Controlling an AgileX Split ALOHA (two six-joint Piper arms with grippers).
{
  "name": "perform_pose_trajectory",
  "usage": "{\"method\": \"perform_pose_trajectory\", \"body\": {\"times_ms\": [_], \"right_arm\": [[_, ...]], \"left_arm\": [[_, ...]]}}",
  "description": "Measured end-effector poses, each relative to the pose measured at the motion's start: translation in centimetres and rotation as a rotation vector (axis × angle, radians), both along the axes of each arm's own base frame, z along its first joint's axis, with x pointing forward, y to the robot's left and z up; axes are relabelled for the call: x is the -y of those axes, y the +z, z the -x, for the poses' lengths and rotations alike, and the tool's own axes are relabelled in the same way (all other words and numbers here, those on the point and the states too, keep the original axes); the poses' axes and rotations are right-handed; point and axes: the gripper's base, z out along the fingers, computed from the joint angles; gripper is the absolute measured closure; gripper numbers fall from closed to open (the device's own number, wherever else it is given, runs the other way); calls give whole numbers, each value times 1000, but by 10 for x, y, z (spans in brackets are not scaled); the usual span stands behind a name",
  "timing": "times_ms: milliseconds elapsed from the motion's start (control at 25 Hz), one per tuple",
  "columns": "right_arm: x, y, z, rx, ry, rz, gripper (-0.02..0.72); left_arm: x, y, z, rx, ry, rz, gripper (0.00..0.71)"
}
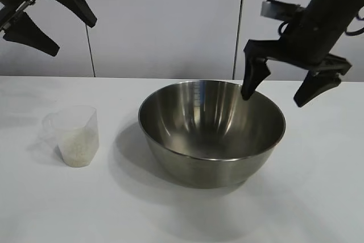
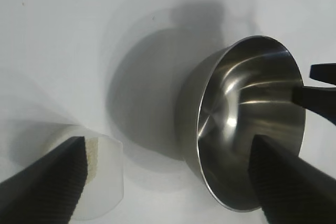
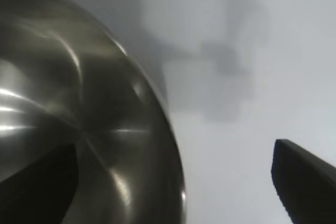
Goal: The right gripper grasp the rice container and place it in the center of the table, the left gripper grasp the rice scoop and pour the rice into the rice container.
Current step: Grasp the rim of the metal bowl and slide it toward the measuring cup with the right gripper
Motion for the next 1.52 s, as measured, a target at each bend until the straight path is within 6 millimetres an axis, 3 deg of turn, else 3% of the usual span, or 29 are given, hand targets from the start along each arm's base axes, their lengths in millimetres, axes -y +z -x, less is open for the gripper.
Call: {"method": "perform_pose_trajectory", "body": {"times_ms": [280, 400, 520, 680, 880, 1280, 1520], "right_arm": [[-4, -33, -5, -68, -21, 7, 36], [-4, -39, -5, -82, -21, 10, 85], [-4, -44, -6, -92, -23, 10, 220], [-5, -44, -5, -98, -32, -3, 491], [-6, -45, -5, -111, -32, -7, 669], [-9, -39, -2, -118, -30, -54, 694], [-4, -16, 1, -91, -39, -100, 694]], "left_arm": [[0, 0, 0, 1, 1, 0, 106], [0, 0, 0, 2, 2, 0, 106], [0, 0, 0, 2, 2, 0, 106], [0, 0, 0, 3, 2, 0, 106], [0, 0, 0, 3, 2, 0, 106], [0, 0, 0, 4, 3, -1, 106], [0, 0, -1, 4, 4, -1, 106]]}}
